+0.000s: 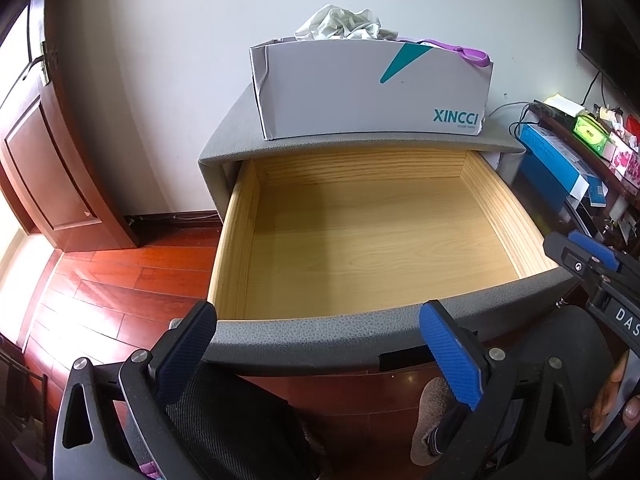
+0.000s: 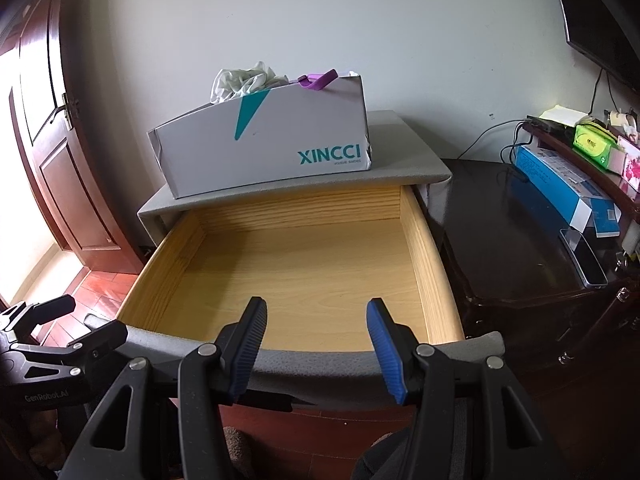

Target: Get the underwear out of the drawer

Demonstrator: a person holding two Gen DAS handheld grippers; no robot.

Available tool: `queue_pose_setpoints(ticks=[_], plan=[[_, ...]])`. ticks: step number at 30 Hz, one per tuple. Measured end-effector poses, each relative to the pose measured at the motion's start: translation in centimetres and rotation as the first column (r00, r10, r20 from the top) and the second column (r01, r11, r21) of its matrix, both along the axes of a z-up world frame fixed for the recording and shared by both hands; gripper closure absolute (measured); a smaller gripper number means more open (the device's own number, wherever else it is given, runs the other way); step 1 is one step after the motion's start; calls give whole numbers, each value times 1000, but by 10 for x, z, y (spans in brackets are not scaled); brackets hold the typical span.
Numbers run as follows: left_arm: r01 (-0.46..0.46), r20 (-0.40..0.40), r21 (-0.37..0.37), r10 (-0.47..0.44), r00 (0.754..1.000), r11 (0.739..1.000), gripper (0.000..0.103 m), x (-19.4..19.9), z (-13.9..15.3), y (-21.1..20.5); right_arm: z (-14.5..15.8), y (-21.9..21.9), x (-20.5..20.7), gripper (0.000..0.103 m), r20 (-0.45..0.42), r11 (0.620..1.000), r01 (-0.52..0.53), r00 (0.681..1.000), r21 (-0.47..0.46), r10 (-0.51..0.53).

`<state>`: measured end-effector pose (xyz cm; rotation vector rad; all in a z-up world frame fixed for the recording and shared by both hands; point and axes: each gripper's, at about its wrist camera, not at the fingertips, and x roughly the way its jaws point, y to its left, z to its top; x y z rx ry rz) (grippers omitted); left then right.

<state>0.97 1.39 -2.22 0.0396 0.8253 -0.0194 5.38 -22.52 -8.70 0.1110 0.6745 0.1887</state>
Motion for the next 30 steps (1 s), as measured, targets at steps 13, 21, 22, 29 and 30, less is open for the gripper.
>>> queue_pose_setpoints(ticks=[13,21,22,29,30], plan=[[15,-12,2,-15,1000,1000,1,0,-1,-1,2,2,-1,50,-2,1000,-12,1000,-1,12],[28,87,-37,-24,996,999,0,-11,10,3,0,4,0,50,-9,1000,-27,1000,-2,27],[32,91,-34,-29,995,999,0,-11,11,3,1,4,0,50,-8,1000,-25,1000,0,25],[36,93,-18,-34,995,999,0,-10,12,0,1,4,0,50,-7,1000,-27,1000,1,27],[37,76,-28,-35,996,999,0,-8,12,0,1,4,0,50,-6,1000,-27,1000,0,27]])
